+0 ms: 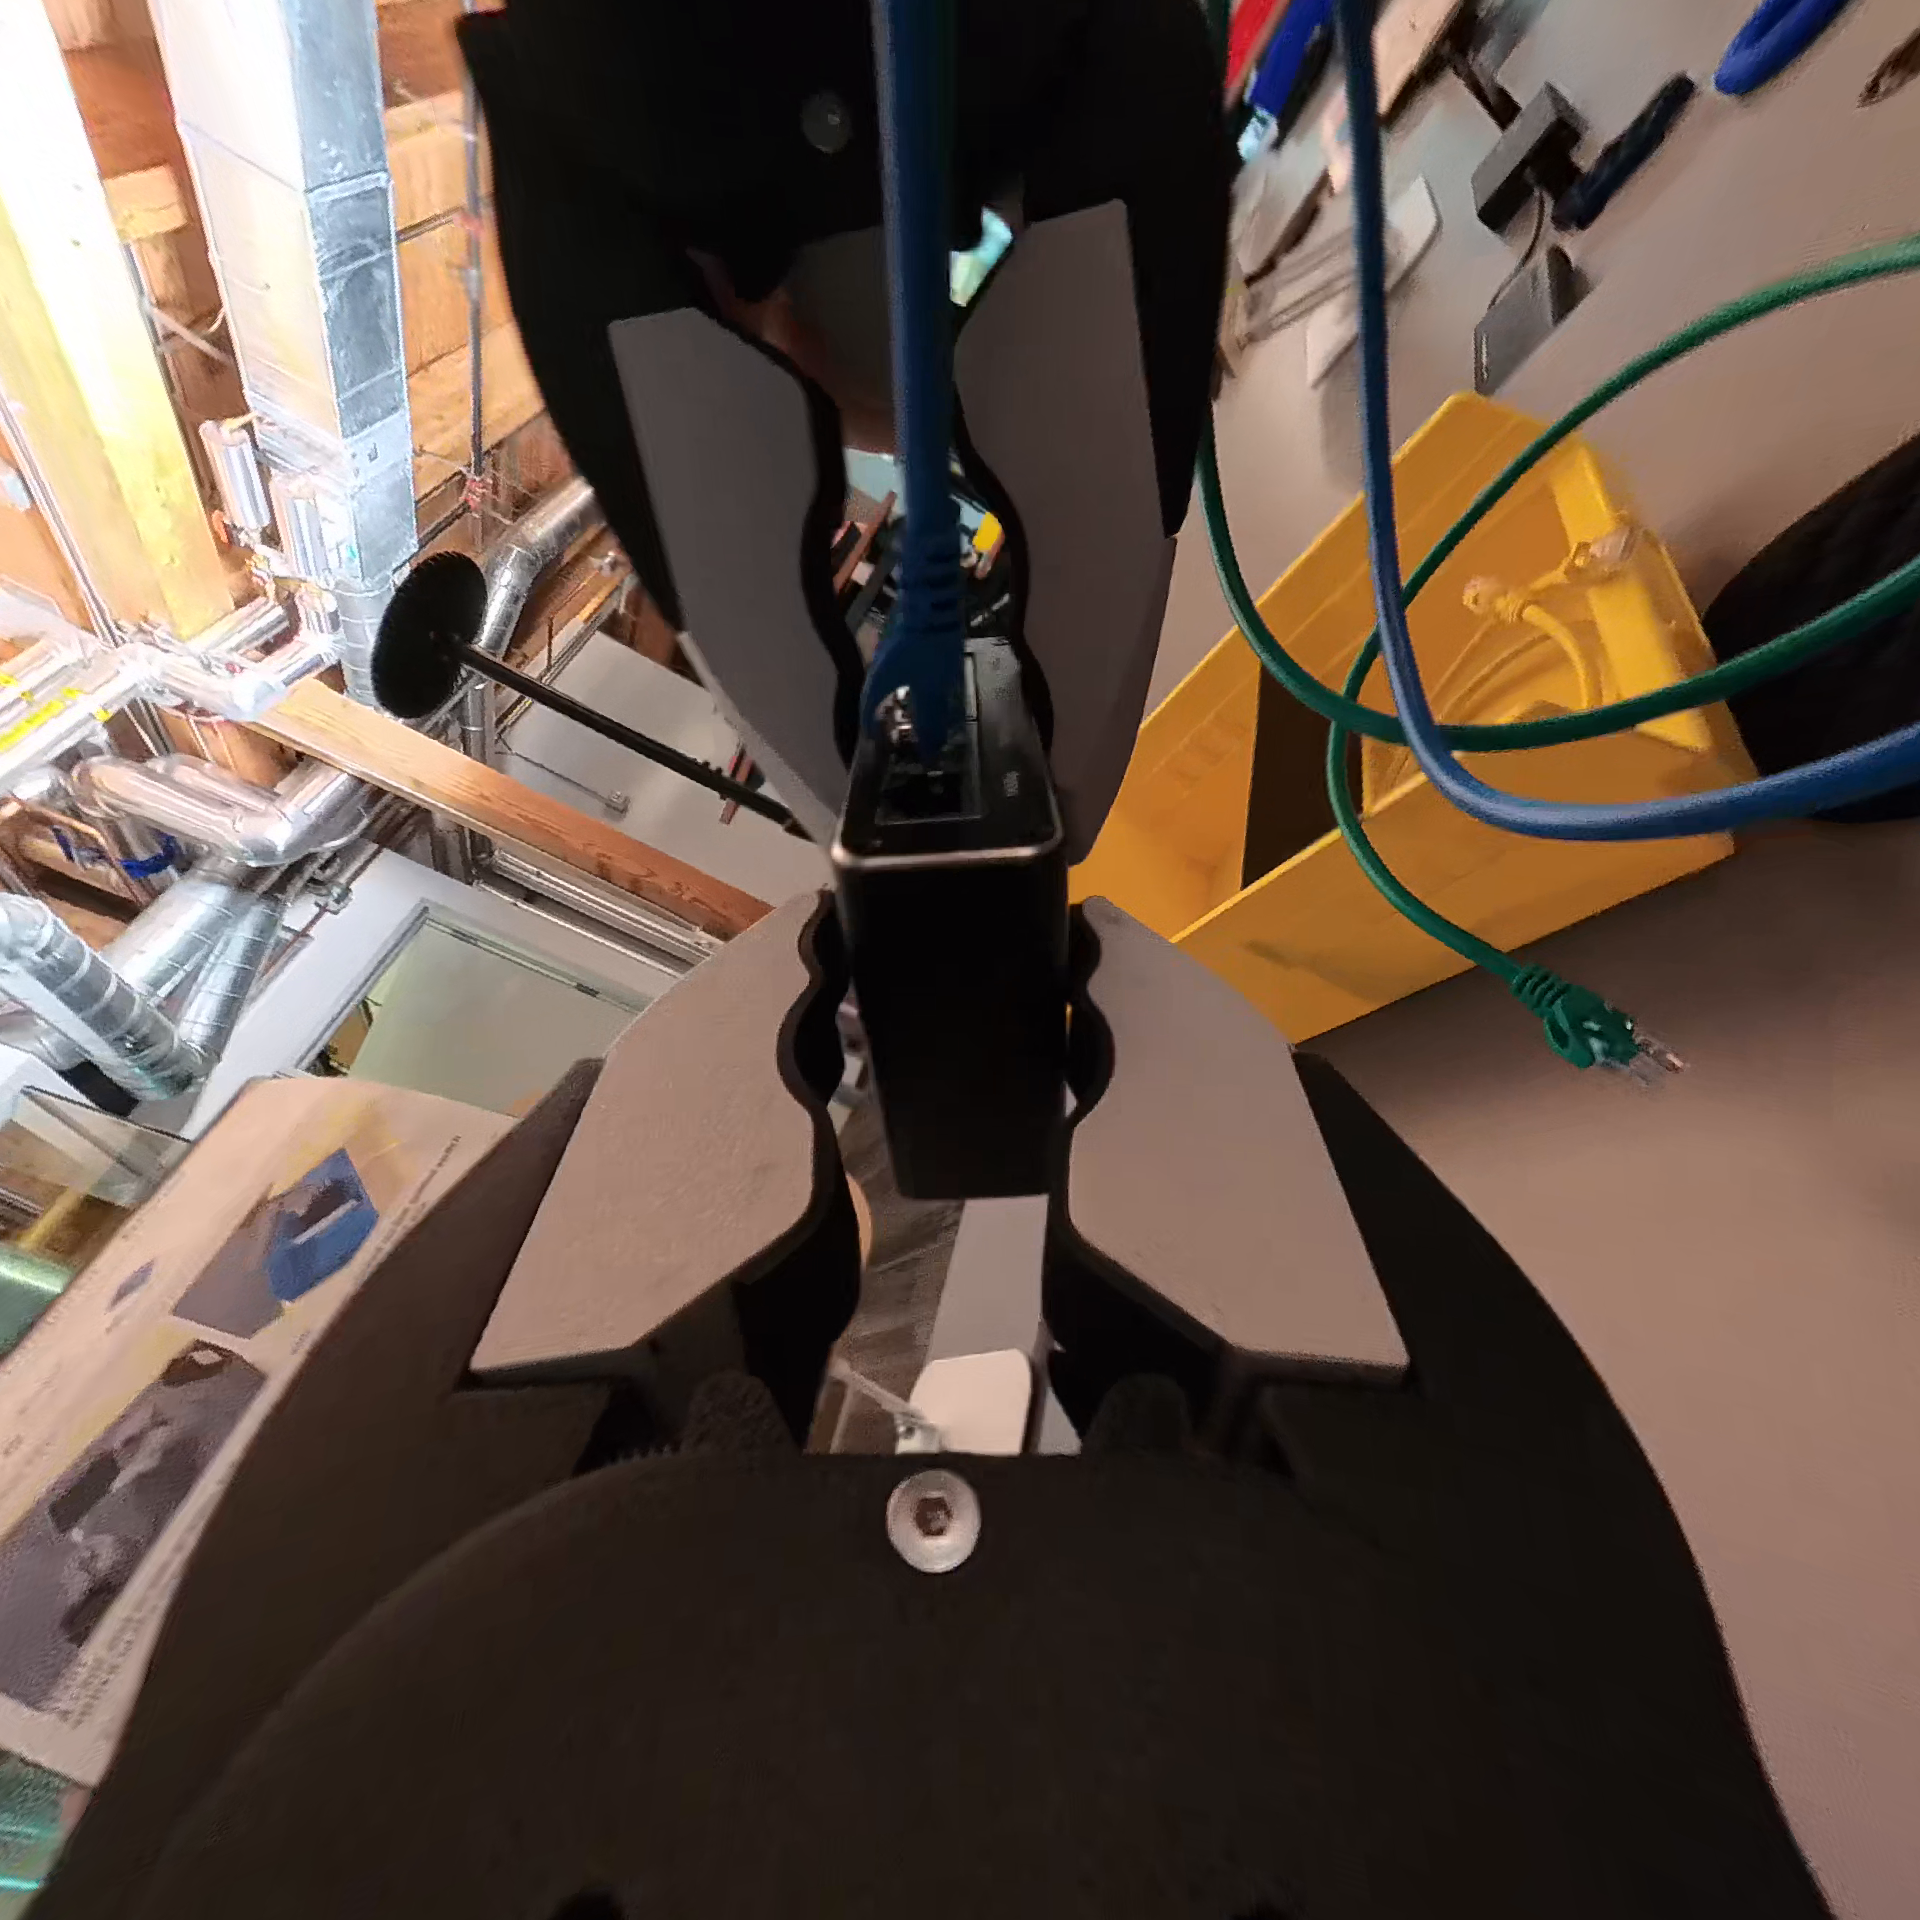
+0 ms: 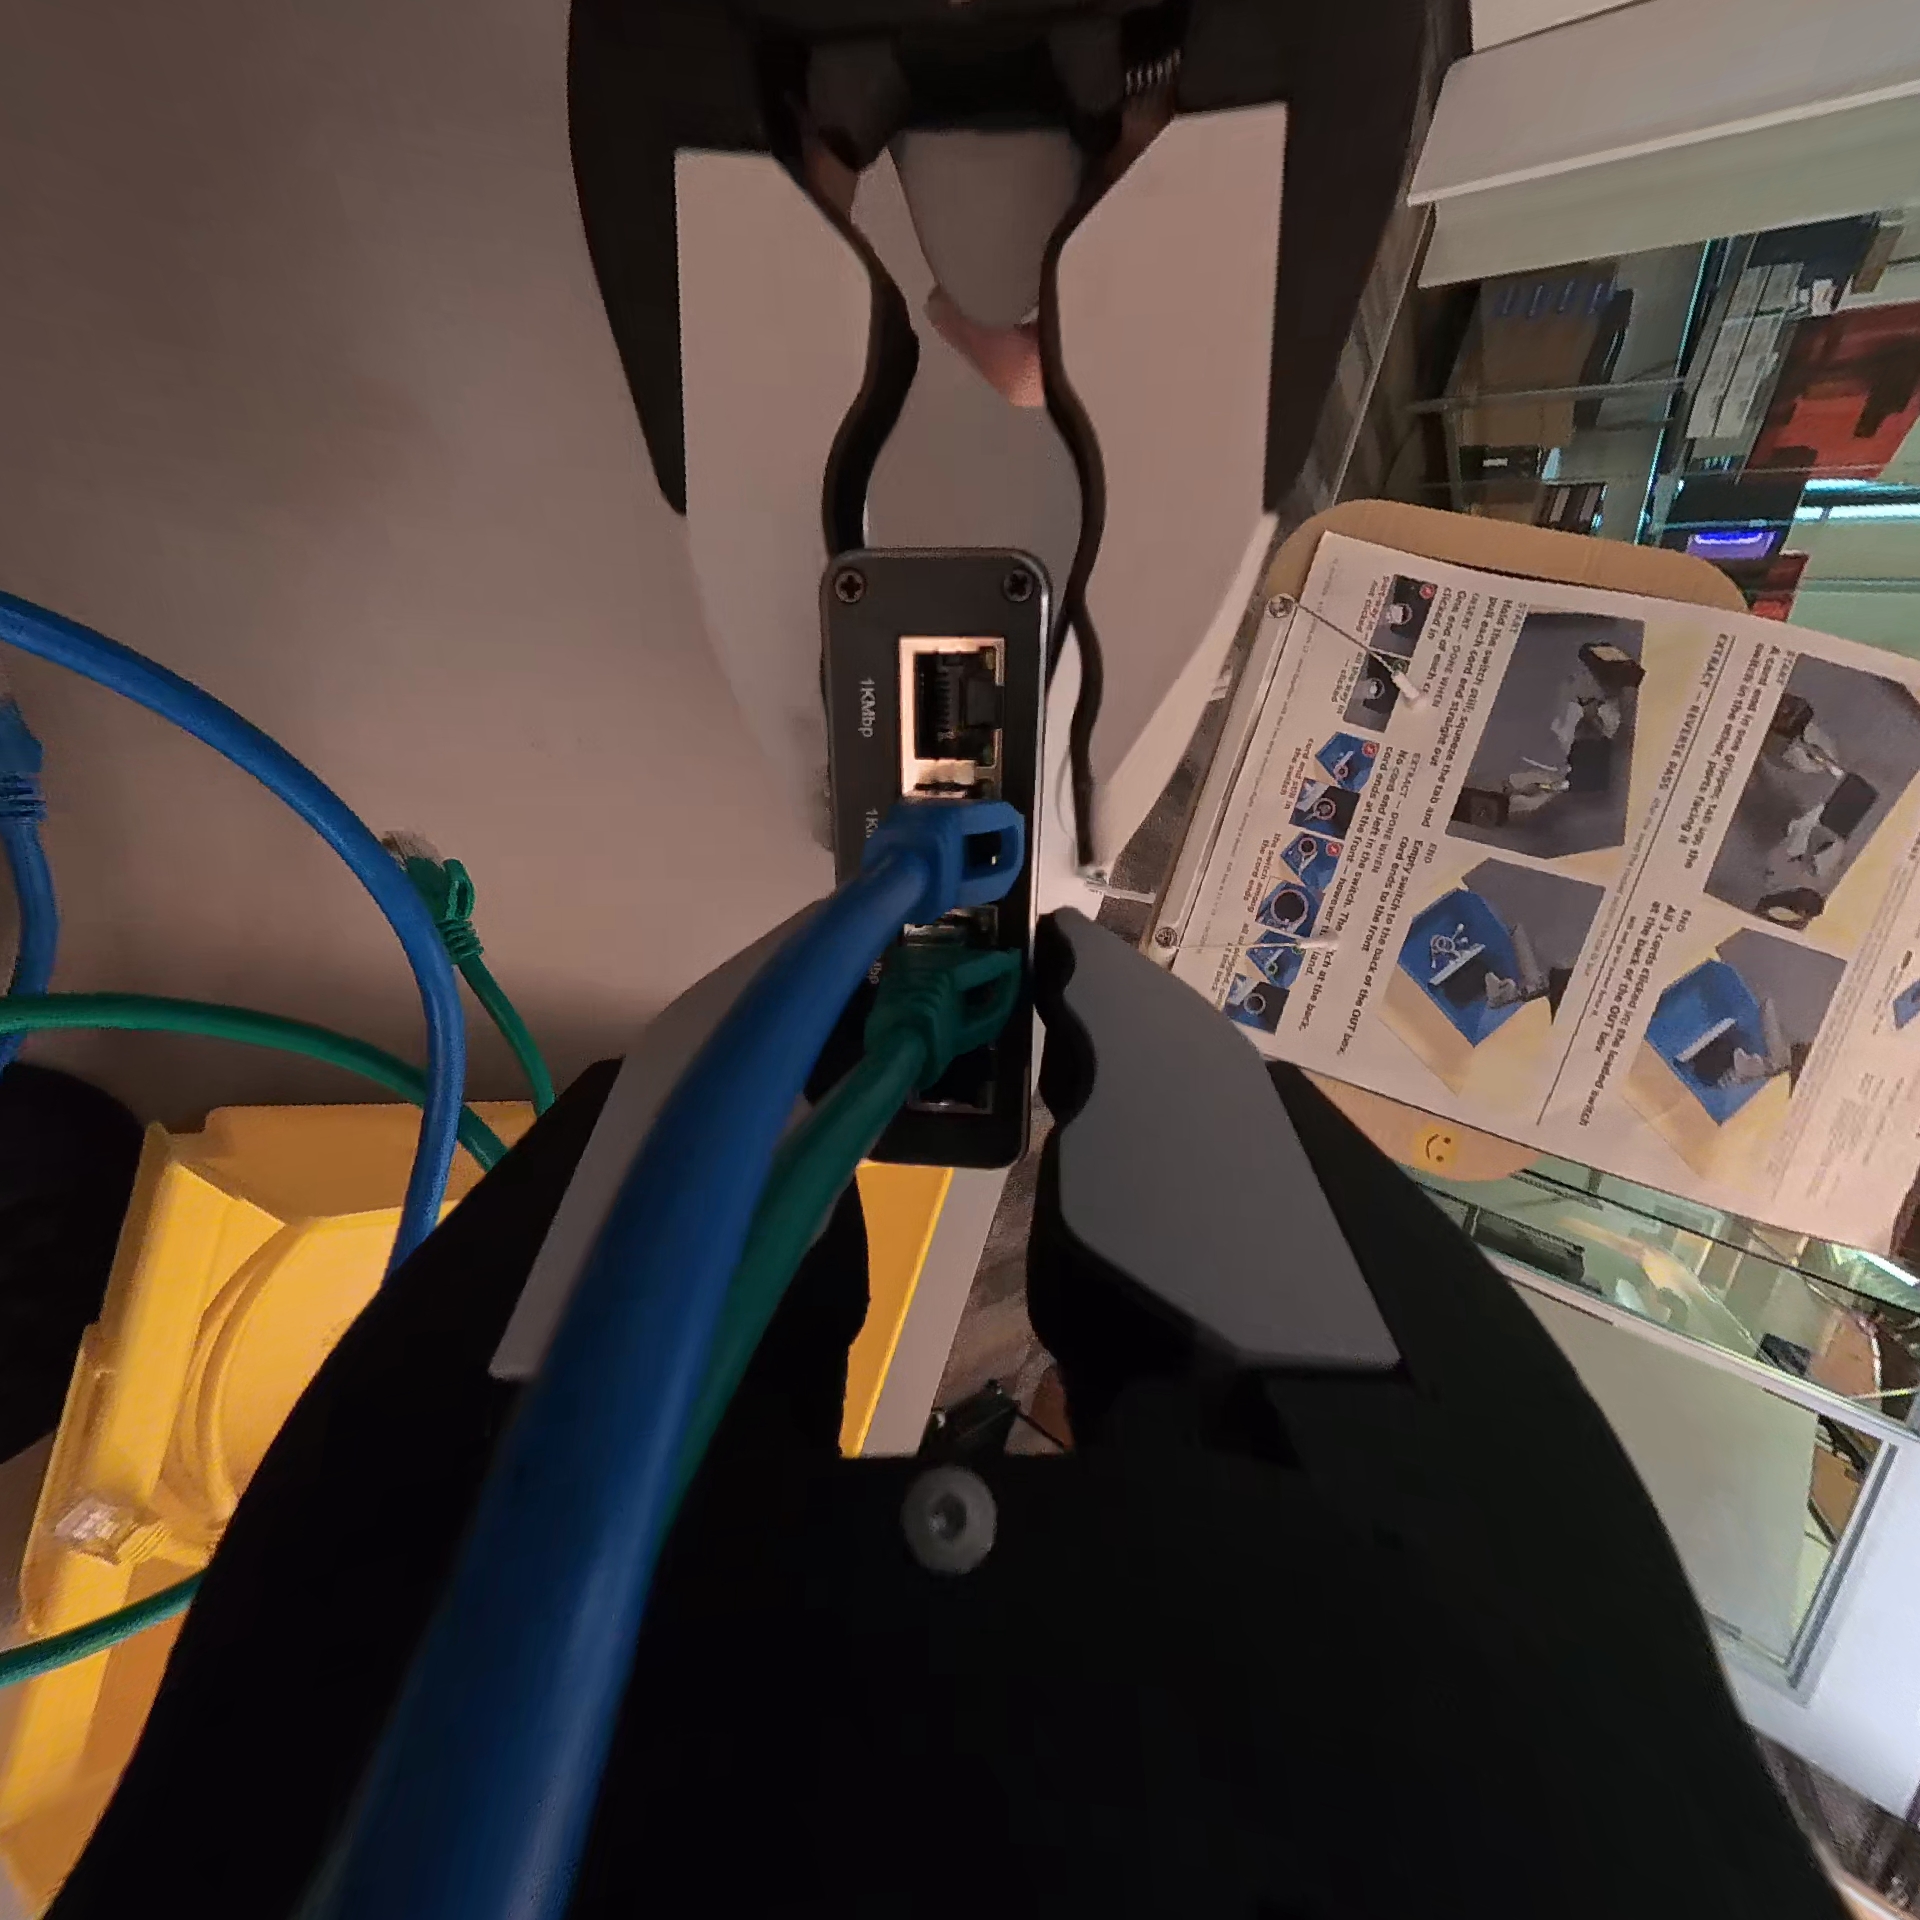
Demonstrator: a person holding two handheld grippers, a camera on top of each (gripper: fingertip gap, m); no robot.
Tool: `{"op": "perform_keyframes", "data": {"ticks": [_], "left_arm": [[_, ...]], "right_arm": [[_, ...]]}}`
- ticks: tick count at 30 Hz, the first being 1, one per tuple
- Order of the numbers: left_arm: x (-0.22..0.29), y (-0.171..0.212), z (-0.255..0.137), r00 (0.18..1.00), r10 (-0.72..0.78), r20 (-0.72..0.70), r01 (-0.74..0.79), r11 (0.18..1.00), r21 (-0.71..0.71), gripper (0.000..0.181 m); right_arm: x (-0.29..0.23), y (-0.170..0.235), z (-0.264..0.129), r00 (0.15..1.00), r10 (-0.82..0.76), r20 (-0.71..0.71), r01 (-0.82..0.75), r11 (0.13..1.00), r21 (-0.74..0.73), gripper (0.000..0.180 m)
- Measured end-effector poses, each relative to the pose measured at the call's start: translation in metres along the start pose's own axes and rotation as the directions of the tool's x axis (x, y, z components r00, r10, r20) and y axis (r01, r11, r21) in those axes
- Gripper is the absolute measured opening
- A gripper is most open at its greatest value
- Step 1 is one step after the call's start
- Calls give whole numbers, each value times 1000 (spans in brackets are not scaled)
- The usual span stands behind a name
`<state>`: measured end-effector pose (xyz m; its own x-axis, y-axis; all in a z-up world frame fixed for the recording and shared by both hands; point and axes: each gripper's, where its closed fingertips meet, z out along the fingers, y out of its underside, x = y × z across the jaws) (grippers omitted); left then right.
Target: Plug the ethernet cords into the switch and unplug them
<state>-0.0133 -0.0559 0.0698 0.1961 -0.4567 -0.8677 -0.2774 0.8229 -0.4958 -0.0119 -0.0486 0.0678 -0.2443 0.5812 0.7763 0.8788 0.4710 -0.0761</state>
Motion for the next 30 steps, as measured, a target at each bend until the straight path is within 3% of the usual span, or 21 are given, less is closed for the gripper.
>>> {"op": "perform_keyframes", "data": {"ticks": [3, 21, 30], "left_arm": [[-4, -5, -4, 999, -33, 2, 33, 999, 28, 32], [-8, 1, 3, 996, 48, 70, -43, 997, -62, 32], [-31, 7, -4, 957, 208, 200, -170, 967, -192, 32]], "right_arm": [[4, 5, -3, 999, 34, -13, -34, 999, 5, 33], [7, 8, -3, 999, 33, -18, -33, 999, -30, 33], [30, 18, -14, 984, -19, -178, 8, 998, -63, 40]]}}
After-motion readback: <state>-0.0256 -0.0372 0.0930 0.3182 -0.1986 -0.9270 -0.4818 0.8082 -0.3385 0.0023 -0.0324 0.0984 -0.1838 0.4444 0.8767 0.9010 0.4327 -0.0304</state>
